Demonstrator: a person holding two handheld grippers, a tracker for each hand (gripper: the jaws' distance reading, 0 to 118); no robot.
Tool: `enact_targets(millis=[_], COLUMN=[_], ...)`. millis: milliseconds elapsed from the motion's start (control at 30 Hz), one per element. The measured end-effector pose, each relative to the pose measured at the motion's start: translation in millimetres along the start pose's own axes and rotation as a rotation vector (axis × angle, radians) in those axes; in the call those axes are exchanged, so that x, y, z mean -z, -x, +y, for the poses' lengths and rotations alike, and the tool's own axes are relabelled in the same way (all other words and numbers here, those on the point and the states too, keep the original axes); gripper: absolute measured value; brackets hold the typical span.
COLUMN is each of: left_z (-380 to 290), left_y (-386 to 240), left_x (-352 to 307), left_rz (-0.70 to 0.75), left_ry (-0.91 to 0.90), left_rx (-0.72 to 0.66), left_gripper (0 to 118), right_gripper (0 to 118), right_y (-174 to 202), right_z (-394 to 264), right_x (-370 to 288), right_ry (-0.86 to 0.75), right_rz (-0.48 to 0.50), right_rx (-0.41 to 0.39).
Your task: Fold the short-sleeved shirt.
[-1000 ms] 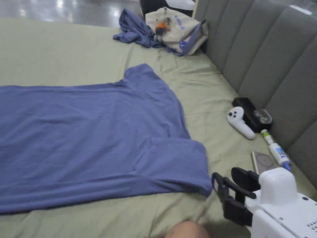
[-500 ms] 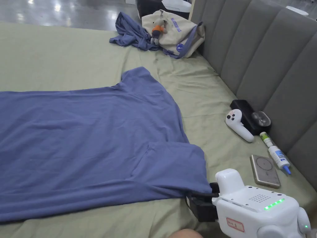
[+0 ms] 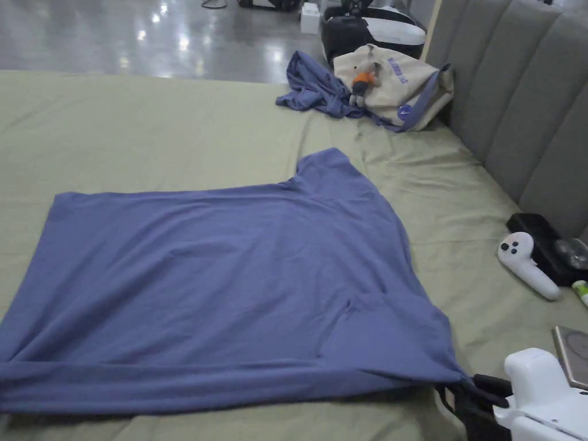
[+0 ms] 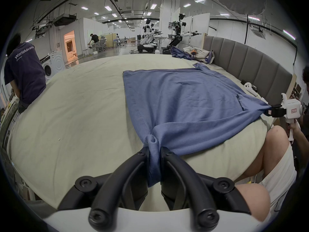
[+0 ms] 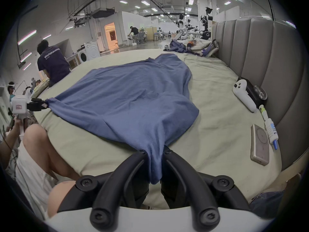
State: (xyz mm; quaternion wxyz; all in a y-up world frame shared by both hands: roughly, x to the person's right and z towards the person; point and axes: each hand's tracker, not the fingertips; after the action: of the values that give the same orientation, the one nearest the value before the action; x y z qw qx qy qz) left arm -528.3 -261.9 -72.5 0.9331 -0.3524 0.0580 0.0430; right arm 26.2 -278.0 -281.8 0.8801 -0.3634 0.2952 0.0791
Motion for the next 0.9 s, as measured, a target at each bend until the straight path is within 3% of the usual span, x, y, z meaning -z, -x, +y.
enact_targets(millis=[267, 533, 900], left_z=[26, 91, 121], left_y=[4, 37, 62], left_x=[-17, 31, 117], left_rz=[-0.055, -0.059, -0.009], left_ry=[-0.034, -0.059, -0.069], left_rx=[-0.040, -0.108, -0.274], left_gripper=[14, 14, 14], right_gripper=[13, 13, 13], right_y=[-8, -14, -23], right_z=[47, 150, 178], right_x=[-12, 34, 119], right_ry=[0.048, 0.071, -0.048], right_rz=[0.095, 0.106, 0.048], right_rx=[0.034, -0.043, 0.050])
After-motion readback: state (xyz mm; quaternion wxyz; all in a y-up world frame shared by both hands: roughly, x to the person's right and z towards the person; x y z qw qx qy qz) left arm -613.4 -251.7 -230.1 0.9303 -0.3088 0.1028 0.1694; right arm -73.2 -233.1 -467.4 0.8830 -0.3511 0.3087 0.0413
